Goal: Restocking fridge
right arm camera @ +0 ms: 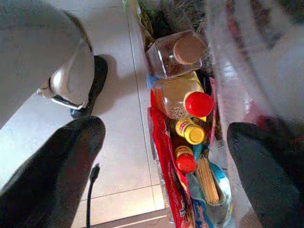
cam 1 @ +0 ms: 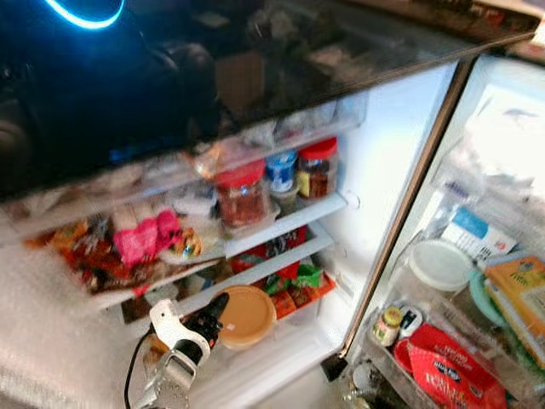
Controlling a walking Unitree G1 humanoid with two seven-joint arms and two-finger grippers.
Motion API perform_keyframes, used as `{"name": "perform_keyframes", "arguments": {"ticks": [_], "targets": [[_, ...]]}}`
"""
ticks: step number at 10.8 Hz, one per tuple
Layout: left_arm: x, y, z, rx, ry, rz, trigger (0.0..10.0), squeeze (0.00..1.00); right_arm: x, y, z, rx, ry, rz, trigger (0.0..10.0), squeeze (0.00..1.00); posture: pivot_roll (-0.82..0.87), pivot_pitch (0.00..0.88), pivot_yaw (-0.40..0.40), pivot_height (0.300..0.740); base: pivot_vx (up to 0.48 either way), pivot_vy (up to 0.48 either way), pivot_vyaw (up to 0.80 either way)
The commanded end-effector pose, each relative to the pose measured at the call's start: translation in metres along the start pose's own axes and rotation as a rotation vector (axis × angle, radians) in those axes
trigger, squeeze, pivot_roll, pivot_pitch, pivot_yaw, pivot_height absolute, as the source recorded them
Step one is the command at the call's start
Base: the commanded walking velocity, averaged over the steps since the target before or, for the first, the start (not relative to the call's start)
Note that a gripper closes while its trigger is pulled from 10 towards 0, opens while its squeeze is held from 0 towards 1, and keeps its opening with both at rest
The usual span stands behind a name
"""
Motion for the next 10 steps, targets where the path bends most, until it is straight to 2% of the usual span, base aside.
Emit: {"name": "perform_keyframes", "arguments": {"ticks": [1,10], "targets": [[0.005,0.0,0.001,0.008,0.007,-0.021,10.0,0.0,-0.001,0.0,0.0,0.001,0.011,-0.007,10.0,0.0,-0.27,0.0,0.038,0.653,0.0,0.0,0.0],[0.02,0.011,-0.01,0.0,0.022,-0.094,10.0,0.0,-0.002,-0.001,-0.001,-0.002,0.0,-0.005,10.0,0.0,-0.28,0.0,0.032,0.653,0.0,0.0,0.0]]}}
Point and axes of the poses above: a point about 5 cm out from each wrist's last joint towards the gripper, its own y axis pointing out of the wrist towards the gripper, its own x axis along the axis of the wrist's last joint, z = x × y, the point moved 1 cm from there along y, pointing out of the wrist towards the gripper, and after that the axes turned 9 degrees about -y, right-handed, at the moved point
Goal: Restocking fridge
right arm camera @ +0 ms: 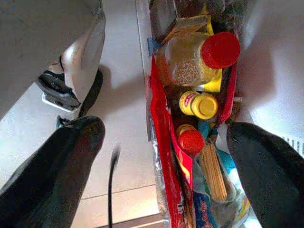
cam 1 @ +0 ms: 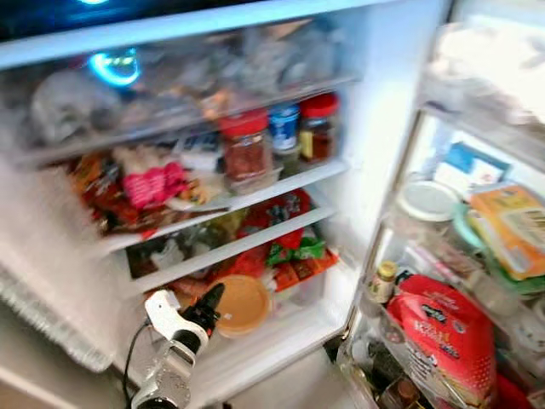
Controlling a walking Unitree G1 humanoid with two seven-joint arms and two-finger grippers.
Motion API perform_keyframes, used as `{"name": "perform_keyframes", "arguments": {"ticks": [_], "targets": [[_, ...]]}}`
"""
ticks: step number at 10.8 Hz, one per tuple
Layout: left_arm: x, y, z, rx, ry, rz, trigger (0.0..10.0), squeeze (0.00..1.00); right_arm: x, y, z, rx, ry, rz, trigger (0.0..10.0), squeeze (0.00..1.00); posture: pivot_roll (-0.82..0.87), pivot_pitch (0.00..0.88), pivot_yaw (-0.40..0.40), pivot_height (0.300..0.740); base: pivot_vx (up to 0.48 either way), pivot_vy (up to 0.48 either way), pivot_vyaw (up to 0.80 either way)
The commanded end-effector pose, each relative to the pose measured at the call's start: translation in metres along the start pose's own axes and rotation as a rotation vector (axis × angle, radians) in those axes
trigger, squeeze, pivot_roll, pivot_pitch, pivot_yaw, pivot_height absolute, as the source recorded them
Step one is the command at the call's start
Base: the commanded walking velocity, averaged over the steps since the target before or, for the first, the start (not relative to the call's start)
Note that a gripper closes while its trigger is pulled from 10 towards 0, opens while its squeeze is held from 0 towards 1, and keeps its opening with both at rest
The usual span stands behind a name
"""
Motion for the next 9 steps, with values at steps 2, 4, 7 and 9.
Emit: {"name": "perform_keyframes", "arguments": {"ticks": [2,4,7,9], "targets": [[0.013,0.008,-0.008,-0.007,-0.003,-0.055,10.0,0.0,0.001,0.0,0.0,-0.007,0.004,-0.006,10.0,0.0,-0.28,0.0,0.029,0.653,0.0,0.0,0.0],[0.02,0.016,-0.017,-0.031,-0.034,-0.083,10.0,0.0,0.0,0.0,0.0,-0.005,0.01,-0.01,10.0,0.0,-0.28,0.0,0.027,0.653,0.0,0.0,0.0],[0.023,0.021,-0.023,-0.059,-0.024,-0.069,10.0,0.0,-0.001,0.0,0.0,-0.013,-0.002,0.005,10.0,0.0,-0.28,0.0,0.025,0.653,0.0,0.0,0.0],[0.018,0.026,-0.028,-0.068,0.001,-0.017,10.0,0.0,-0.001,0.0,0.0,-0.018,-0.005,0.006,10.0,0.0,-0.29,0.0,0.023,0.653,0.0,0.0,0.0]]}}
Point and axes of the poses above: a point about 5 cm out from each wrist's last joint towards the gripper, its own y axis pointing out of the wrist towards the gripper, its own x axis along the axis of the wrist's last joint, z = x × y, the point moved 1 cm from there along y, pointing out of the wrist towards the gripper, and after that the axes turned 9 degrees about -y, right-handed, at the moved point
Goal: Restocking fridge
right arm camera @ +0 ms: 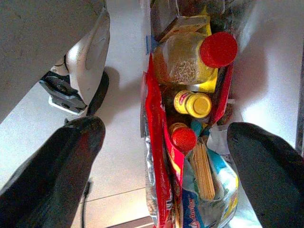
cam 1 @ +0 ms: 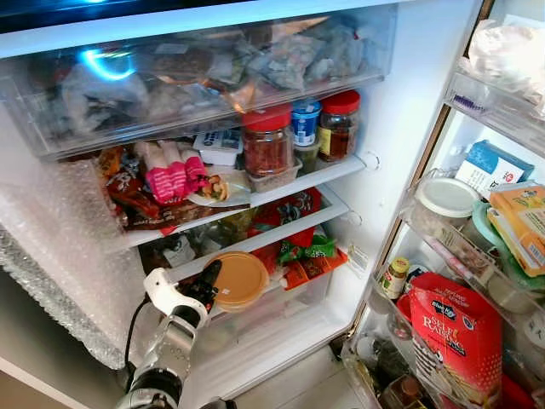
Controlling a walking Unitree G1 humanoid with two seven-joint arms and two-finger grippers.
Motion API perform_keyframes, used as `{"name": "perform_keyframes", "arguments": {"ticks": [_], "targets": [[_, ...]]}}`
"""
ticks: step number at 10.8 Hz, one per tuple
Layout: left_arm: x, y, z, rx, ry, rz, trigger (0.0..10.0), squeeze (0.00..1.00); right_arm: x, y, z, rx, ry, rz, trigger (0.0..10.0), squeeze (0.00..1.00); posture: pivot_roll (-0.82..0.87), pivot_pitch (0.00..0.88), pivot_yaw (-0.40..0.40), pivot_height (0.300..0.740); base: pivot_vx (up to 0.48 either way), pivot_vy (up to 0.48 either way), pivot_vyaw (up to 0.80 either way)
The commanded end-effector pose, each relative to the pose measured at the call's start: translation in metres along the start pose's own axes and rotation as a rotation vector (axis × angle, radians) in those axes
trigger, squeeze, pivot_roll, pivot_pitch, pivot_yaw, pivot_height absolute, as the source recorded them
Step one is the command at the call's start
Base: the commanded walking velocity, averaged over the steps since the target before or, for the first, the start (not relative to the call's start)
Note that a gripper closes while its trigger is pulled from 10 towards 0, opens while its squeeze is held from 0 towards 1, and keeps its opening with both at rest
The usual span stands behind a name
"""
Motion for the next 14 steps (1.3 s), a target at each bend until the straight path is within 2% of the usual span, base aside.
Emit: {"name": "perform_keyframes", "arguments": {"ticks": [1,10,14], "targets": [[-0.0044,0.0032,-0.0056,-0.026,0.028,0.04,10.0,0.0,-0.0011,-0.0001,0.0007,0.0,0.002,0.006,10.0,0.0,-0.29,0.0,0.025,0.653,0.0,0.0,0.0],[-0.011,0.0016,-0.0057,-0.076,0.066,0.107,10.0,0.0,0.0,0.0004,-0.0001,-0.015,0.003,0.016,10.0,0.0,-0.28,0.0,0.03,0.653,0.0,0.0,0.0],[-0.0126,0.0004,-0.005,-0.084,0.081,0.123,10.0,0.0,0.0006,0.0008,0.0005,-0.015,0.002,0.02,10.0,0.0,-0.28,0.0,0.036,0.653,0.273,0.0,0.0]]}}
Point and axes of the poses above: a point about 5 cm out from each wrist's last joint towards the gripper, its own y axis pointing out of the wrist towards the gripper, its own x axis along the axis of the wrist's last joint, z = x × y, the point moved 1 cm from there along y, pointing out of the wrist towards the gripper, and after that the axes turned 9 degrees about -y, right-handed, at the moved point
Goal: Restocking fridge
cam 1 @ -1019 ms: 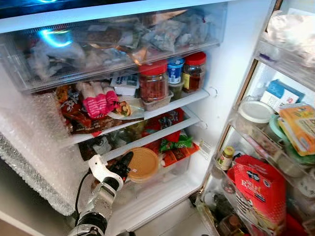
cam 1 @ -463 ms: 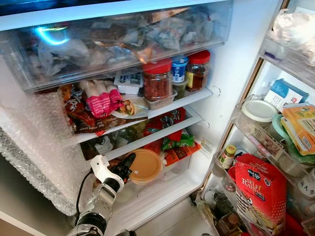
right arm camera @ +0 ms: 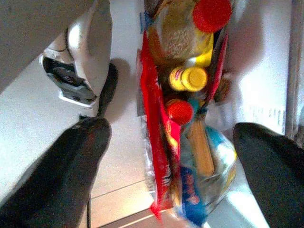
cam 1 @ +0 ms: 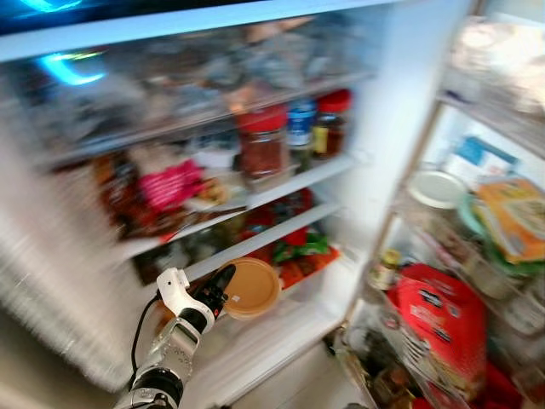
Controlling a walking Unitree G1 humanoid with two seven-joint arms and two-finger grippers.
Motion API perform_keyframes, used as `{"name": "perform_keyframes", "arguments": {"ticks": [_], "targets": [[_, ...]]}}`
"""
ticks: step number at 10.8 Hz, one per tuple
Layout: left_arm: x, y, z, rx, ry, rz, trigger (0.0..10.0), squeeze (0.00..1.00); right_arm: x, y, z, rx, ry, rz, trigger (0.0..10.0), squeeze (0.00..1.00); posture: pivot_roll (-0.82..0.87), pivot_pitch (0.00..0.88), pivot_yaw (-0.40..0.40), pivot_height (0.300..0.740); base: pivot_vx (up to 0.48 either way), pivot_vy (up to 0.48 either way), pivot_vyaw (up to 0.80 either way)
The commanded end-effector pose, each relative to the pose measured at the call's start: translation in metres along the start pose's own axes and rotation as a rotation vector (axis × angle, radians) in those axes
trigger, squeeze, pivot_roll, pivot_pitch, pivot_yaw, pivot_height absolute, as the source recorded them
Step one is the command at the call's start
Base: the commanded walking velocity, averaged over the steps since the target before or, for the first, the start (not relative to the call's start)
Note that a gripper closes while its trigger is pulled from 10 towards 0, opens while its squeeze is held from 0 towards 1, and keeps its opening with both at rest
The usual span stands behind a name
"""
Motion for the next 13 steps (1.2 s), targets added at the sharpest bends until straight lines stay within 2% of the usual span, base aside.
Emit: {"name": "perform_keyframes", "arguments": {"ticks": [1,4,6,11,12,13], "targets": [[-0.0036,0.002,-0.0031,-0.016,0.024,0.04,10.0,0.0,-0.0001,0.0001,-0.0003,-0.002,0.0,0.005,10.0,0.0,-0.28,0.0,0.035,0.653,0.296,0.0,0.0],[-0.0043,0.0028,-0.0047,-0.025,0.032,0.047,10.0,0.0,-0.0006,0.0,-0.0034,-0.042,-0.011,0.014,10.0,0.0,-0.28,0.0,0.034,0.653,0.296,0.0,0.0],[-0.0048,0.0028,-0.005,-0.028,0.031,0.047,10.0,0.0,-0.0023,-0.0007,-0.0083,-0.126,0.008,0.025,10.0,0.0,-0.28,0.0,0.035,0.653,0.3,0.0,0.0],[-0.005,0.0053,-0.0103,-0.055,0.018,0.044,10.0,0.0,-0.0011,-0.0002,-0.0059,-0.108,0.008,0.024,10.0,0.0,-0.28,0.0,0.038,0.653,0.241,0.0,0.0],[-0.0036,0.0055,-0.0099,-0.049,-0.008,0.031,10.0,0.0,-0.0009,-0.0001,-0.0057,-0.107,0.008,0.023,10.0,0.0,-0.28,0.0,0.038,0.653,0.0,0.0,0.0],[-0.0011,0.0059,-0.0091,-0.042,-0.086,0.003,10.0,0.0,-0.0007,-0.0001,-0.0054,-0.103,0.006,0.02,10.0,0.0,-0.28,0.0,0.038,0.653,0.0,0.0,0.0]]}}
Point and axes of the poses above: a point about 5 cm out from each wrist's last joint towards the gripper, its own y axis pointing out of the wrist towards the gripper, its own x axis along the axis of the wrist's last joint, z = x × y, the point moved 1 cm from there along y, pointing out of the wrist towards the gripper, and after that the axes turned 9 degrees about -y, right-handed, at the moved point
